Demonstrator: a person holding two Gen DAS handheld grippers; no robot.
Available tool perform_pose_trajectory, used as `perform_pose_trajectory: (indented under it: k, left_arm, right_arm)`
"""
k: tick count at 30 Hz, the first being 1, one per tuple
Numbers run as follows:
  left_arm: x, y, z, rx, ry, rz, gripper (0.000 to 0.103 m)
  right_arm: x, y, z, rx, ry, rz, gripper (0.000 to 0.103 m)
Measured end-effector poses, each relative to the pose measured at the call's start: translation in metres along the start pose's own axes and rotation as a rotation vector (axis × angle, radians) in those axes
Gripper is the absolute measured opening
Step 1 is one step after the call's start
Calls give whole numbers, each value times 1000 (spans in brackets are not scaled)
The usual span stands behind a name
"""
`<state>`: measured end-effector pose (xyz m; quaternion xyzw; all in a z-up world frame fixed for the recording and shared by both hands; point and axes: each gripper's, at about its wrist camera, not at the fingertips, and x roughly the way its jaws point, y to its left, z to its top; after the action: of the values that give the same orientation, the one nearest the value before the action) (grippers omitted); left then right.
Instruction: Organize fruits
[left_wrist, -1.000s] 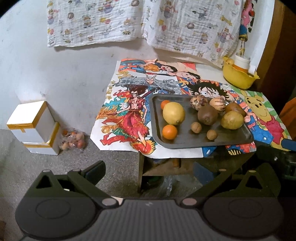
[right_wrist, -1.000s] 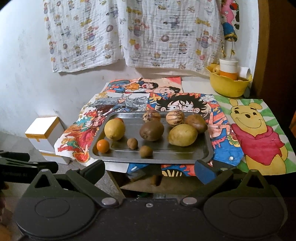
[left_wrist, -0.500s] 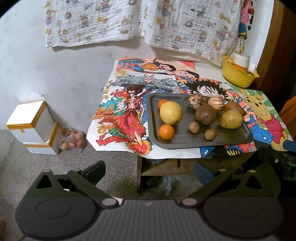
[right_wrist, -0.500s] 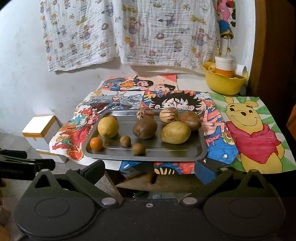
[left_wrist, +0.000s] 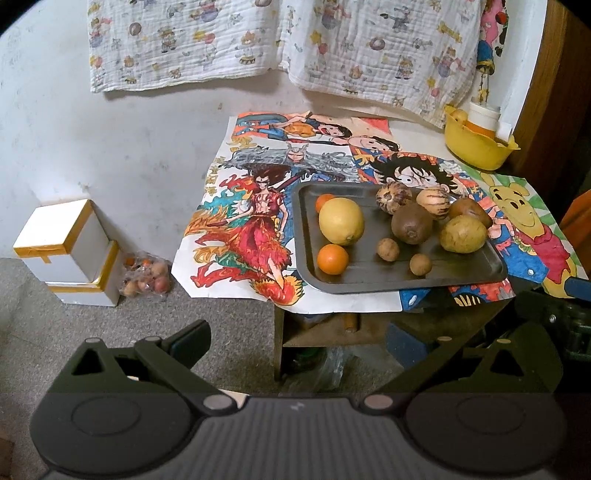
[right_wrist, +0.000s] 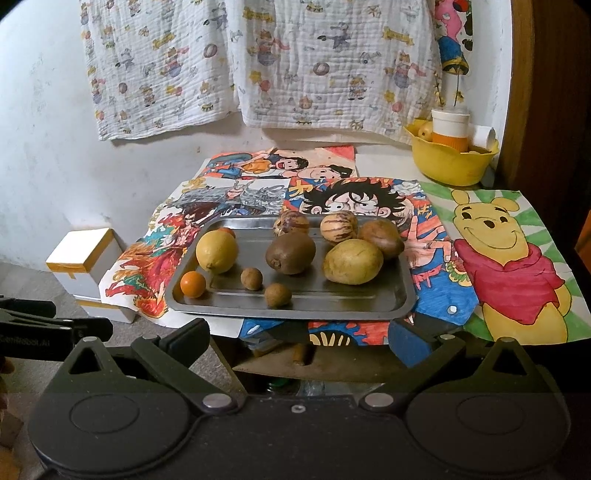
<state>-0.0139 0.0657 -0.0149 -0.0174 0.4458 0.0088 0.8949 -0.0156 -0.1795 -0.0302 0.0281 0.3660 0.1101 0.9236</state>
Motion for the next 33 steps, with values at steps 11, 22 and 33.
perform_pose_trajectory:
  k: [11,22,33]
  left_arm:
    - [2,2,0,-6,8,1,102]
    - [3,3,0,-18,13,3,102]
    - [2,1,1,-17,12,2,102]
  right_arm:
    - [4,3,-2,-9,8,5,102]
    - [4,4,-1,-16,6,10,102]
    - [3,2,-1,-15,6,10,102]
